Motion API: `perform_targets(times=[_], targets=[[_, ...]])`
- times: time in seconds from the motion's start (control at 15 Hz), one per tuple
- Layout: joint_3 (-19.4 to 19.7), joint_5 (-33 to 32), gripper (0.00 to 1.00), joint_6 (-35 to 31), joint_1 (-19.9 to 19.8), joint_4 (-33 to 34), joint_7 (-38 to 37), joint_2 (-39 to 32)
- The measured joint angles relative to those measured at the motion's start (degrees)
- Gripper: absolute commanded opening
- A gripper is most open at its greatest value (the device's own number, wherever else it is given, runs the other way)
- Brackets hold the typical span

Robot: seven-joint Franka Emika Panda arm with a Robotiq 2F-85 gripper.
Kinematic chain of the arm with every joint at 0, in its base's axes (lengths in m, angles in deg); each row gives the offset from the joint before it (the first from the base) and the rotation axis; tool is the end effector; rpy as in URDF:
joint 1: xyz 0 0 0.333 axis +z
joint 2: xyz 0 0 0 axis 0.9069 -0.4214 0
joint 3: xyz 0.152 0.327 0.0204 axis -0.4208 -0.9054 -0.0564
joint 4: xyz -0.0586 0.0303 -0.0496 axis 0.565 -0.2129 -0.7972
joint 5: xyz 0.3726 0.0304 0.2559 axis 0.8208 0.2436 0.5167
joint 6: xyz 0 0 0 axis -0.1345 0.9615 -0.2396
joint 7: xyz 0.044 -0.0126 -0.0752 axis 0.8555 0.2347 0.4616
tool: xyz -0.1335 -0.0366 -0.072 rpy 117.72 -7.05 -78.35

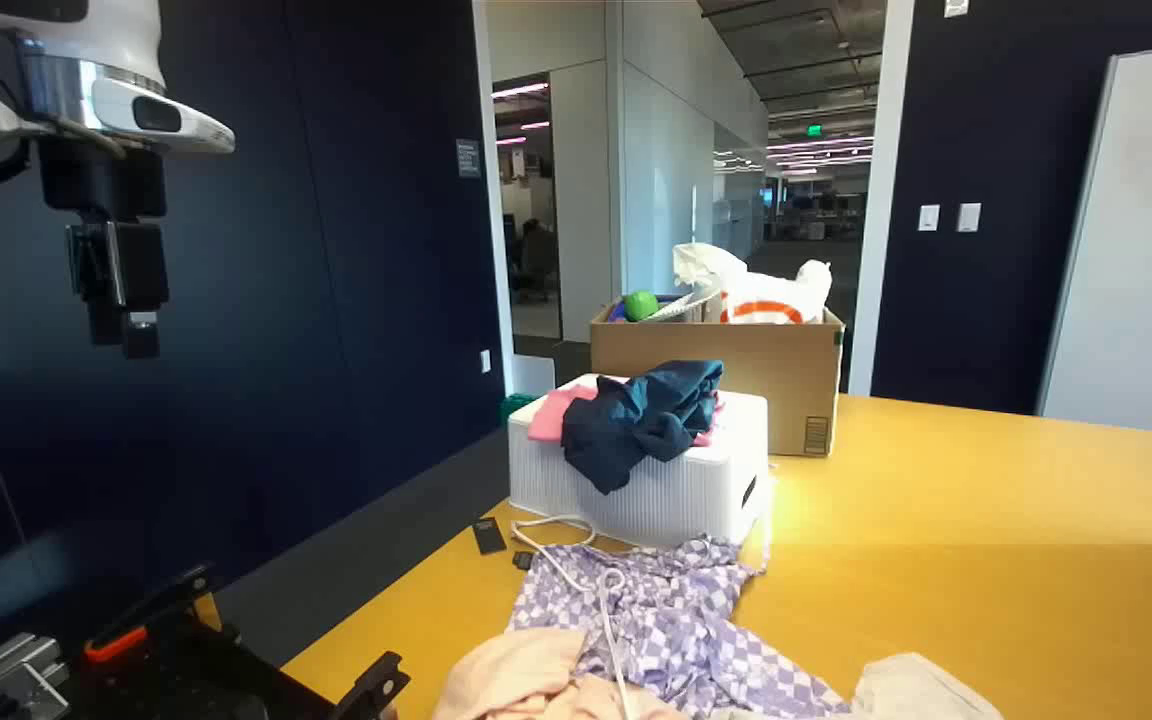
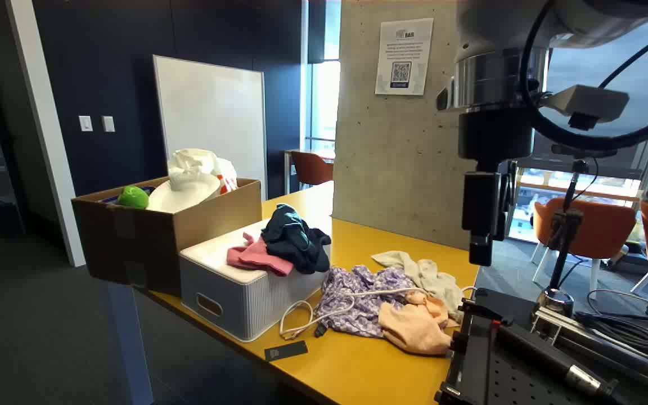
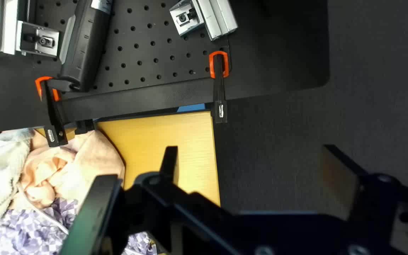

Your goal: Remove the clothes from the top of the basket

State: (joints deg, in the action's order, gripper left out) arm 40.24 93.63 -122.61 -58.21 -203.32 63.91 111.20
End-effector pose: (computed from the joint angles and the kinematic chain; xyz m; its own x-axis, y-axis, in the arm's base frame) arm 0.3812 0.1430 0.3358 0.9885 -0.0851 -0.1251 -0.0849 -0.9964 0.0068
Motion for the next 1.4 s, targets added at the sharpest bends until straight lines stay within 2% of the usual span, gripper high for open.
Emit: perform_targets(times=[0.8, 1.13, 1.4], targets=[[0.12, -0.4, 1.0, -0.6, -0.29, 0.15, -0.93, 0.0], [2.61, -7.33, 1.0, -5.16, -6.46, 3.82, -2.57, -1.96], [6.04, -14.43, 1.0, -9.24, -11.61, 12.12, -2.18, -11.03]])
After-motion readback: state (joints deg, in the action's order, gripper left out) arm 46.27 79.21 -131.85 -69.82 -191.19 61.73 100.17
